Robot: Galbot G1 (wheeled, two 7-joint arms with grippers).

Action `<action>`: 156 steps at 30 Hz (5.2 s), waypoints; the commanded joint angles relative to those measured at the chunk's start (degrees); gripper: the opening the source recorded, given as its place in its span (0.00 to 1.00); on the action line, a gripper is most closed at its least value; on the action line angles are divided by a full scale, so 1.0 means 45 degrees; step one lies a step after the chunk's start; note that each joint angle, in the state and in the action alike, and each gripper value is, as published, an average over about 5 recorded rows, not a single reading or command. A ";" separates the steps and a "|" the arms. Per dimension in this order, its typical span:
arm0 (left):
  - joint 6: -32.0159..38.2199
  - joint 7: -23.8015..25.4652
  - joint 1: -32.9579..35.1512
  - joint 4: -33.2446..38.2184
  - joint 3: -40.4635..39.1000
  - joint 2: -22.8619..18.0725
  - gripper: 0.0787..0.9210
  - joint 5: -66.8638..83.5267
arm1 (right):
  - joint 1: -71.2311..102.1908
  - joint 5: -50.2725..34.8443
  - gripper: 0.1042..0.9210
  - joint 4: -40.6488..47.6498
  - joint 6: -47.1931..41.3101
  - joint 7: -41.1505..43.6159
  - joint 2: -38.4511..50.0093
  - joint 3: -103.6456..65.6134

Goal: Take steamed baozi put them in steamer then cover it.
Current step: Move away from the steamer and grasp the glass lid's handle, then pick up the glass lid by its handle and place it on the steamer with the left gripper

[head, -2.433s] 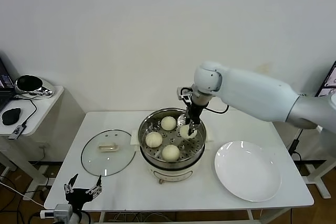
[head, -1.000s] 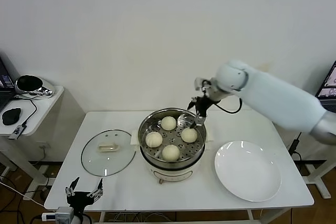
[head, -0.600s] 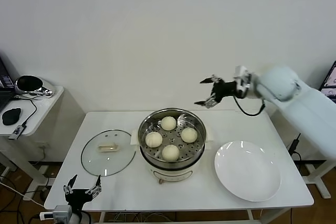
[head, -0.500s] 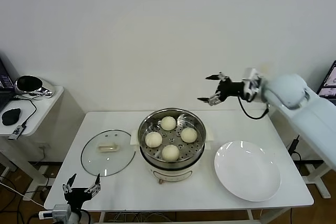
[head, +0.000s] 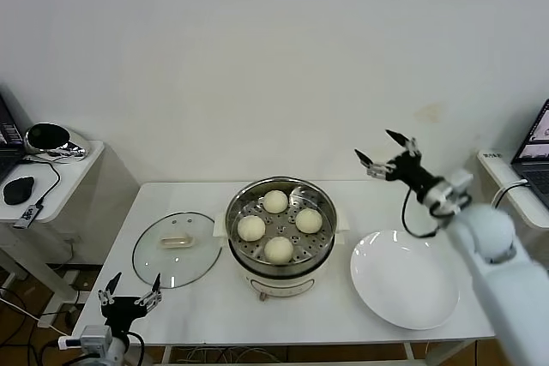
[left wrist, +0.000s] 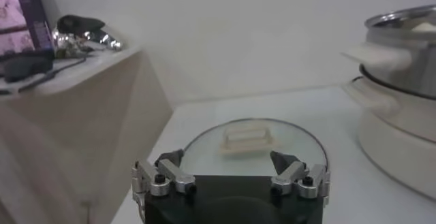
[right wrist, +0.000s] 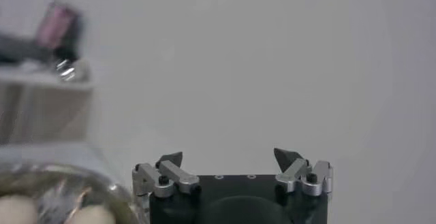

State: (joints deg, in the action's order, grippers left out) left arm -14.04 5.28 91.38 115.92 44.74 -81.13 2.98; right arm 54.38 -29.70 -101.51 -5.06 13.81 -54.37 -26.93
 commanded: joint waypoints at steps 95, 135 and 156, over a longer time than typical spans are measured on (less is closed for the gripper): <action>0.0343 -0.2883 -0.7795 -0.9831 -0.4613 0.1823 0.88 -1.6895 | 0.8163 0.0214 0.88 -0.0919 0.3078 -0.1665 -0.5489 -0.5302; 0.0561 -0.3039 -0.7379 -0.9207 -0.4396 0.2489 0.07 -1.5298 | 0.8355 0.0367 0.88 -0.1602 0.2920 -0.1664 -0.5974 -0.5478; -0.5106 -0.0446 -0.3791 -0.0836 -0.3026 0.3072 0.07 -1.5630 | 0.7926 0.0377 0.88 -0.1916 0.2761 -0.1639 -0.6378 -0.4873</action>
State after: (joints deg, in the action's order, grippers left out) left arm -26.88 -0.69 68.65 96.14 29.45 -68.97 -63.95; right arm 90.39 -28.59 -109.87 7.49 6.49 -82.42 -49.89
